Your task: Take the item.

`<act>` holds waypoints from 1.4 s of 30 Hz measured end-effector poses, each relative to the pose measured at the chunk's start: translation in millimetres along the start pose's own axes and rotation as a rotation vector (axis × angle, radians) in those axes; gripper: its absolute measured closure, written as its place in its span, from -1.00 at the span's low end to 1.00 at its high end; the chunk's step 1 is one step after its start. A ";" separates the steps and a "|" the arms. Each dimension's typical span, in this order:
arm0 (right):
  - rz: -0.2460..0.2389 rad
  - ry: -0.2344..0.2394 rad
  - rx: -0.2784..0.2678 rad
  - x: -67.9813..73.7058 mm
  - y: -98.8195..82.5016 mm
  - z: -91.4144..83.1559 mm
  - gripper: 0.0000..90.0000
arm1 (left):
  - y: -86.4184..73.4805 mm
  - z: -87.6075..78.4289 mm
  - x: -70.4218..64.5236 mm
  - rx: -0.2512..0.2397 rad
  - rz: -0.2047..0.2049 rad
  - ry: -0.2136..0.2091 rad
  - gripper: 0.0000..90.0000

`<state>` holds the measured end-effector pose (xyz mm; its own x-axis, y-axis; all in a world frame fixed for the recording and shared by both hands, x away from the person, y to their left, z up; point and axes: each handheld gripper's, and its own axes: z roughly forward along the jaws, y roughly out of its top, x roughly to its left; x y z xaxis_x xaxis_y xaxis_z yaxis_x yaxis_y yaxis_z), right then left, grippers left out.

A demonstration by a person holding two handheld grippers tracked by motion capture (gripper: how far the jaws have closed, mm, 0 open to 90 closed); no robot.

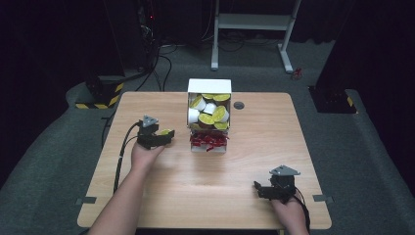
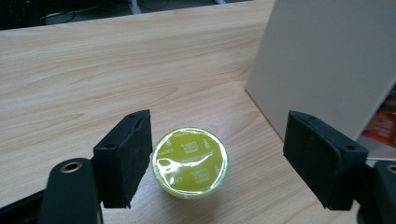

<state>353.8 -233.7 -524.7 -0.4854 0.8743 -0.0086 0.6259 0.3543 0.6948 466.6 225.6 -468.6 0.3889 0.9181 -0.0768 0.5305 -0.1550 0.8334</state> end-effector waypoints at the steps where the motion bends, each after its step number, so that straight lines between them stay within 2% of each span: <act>1: 0.000 0.000 0.000 0.0 0.0 0.0 -0.82 | 0.4 -4.9 -0.5 -0.001 0.003 -0.010 -0.46; 8: 0.000 0.000 0.000 0.0 0.0 0.0 -0.82 | -0.9 -19.2 -1.6 -0.010 0.012 -0.038 -0.46; 12: -0.001 0.001 0.000 0.0 0.0 0.0 -0.82 | -3.5 -31.2 -1.2 -0.021 -0.004 -0.059 -0.46; 14: 0.000 0.000 0.000 0.0 0.0 0.0 -0.82 | -5.1 -37.6 -1.3 -0.020 0.001 -0.058 -0.45; 24: 0.000 0.001 0.000 0.0 0.0 0.0 -0.82 | -22.7 -66.9 3.1 -0.024 -0.003 -0.078 -0.45; 34: 0.000 0.001 0.000 0.0 0.0 0.0 -0.82 | -60.0 -86.6 11.4 0.014 0.008 -0.079 -0.45; 37: 0.000 0.000 0.000 0.0 0.0 0.0 -0.82 | -75.9 -90.4 12.9 0.041 0.014 -0.084 -0.45; 38: 0.000 0.000 0.000 0.0 0.0 0.0 -0.82 | -81.5 -91.5 13.4 0.058 0.030 -0.079 -0.45; 42: 0.000 0.000 0.000 0.0 0.0 0.0 -0.82 | -105.9 -95.0 14.5 0.115 0.051 -0.066 -0.45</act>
<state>353.8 -233.7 -524.8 -0.4856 0.8741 -0.0084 0.6258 0.3544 0.6948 344.6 290.0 -506.0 0.4643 0.8825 -0.0744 0.5899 -0.2455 0.7693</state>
